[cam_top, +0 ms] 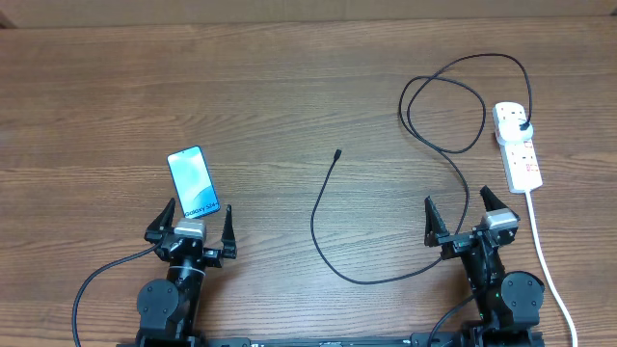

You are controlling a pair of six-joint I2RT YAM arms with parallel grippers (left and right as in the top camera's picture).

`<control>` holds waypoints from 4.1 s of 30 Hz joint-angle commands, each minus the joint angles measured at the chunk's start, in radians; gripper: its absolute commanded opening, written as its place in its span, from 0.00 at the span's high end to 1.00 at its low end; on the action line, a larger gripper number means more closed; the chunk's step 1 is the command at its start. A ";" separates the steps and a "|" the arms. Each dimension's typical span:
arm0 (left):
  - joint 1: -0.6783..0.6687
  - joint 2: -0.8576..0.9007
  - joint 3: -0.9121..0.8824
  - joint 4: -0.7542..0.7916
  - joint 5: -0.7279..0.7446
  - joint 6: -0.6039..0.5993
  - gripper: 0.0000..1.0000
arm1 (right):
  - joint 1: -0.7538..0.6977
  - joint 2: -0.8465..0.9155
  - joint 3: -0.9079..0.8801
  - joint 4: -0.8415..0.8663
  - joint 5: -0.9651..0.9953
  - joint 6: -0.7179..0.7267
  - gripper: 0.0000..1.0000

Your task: Plug charger to phone and switch on socket

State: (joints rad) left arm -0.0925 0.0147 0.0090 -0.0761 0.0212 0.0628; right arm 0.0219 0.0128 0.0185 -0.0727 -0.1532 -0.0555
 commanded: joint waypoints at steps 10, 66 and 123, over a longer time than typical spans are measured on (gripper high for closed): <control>-0.011 -0.010 -0.004 -0.002 -0.005 0.020 0.00 | 0.006 -0.010 -0.011 0.003 -0.005 0.002 0.00; -0.011 0.217 0.307 -0.102 0.058 0.006 0.00 | 0.006 -0.010 -0.011 0.003 -0.005 0.002 0.00; -0.010 1.549 1.419 -1.043 -0.111 -0.547 0.00 | 0.006 -0.010 -0.011 0.003 -0.005 0.002 0.00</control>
State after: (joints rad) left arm -0.0986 1.5005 1.4117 -1.1080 0.0799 -0.3119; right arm 0.0223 0.0128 0.0185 -0.0723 -0.1535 -0.0559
